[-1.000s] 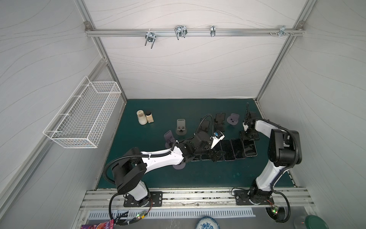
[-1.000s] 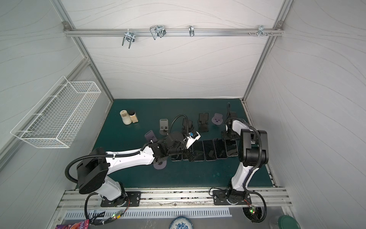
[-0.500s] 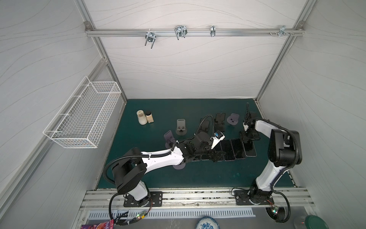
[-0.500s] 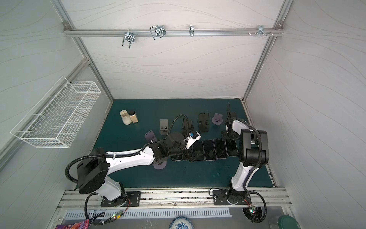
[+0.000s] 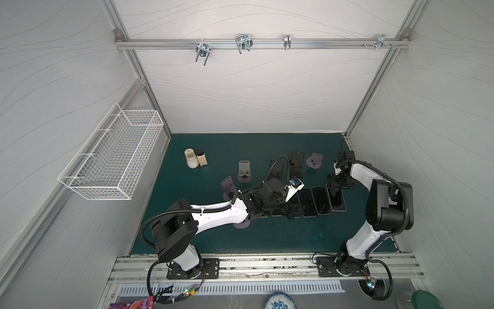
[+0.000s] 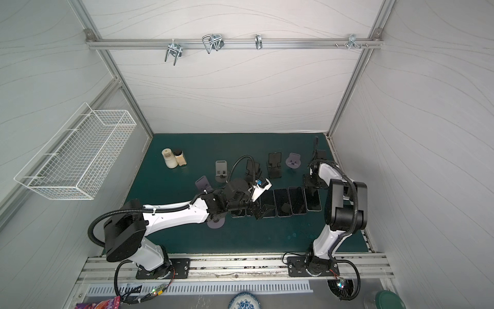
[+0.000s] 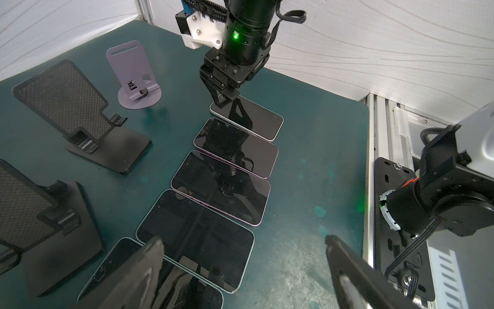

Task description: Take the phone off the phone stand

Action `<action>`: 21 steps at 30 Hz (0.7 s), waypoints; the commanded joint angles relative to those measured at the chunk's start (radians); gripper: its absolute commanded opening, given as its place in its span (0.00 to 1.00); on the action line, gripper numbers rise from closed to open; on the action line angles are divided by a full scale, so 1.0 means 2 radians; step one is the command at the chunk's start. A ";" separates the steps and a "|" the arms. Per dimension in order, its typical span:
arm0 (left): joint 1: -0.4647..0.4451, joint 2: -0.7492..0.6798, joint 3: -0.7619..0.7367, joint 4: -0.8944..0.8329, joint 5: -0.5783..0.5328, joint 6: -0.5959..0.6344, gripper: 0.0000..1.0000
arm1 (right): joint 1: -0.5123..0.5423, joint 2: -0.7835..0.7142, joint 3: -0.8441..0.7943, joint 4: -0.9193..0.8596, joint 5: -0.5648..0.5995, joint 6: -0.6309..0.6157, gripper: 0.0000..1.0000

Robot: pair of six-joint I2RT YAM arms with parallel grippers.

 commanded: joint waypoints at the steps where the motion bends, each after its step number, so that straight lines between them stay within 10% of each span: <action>1: -0.002 -0.004 0.012 0.017 0.000 0.006 0.95 | -0.012 -0.024 -0.011 0.012 -0.037 0.020 0.75; 21: -0.002 0.004 0.015 0.012 -0.005 0.009 0.95 | -0.111 0.001 -0.018 0.052 -0.207 0.119 0.68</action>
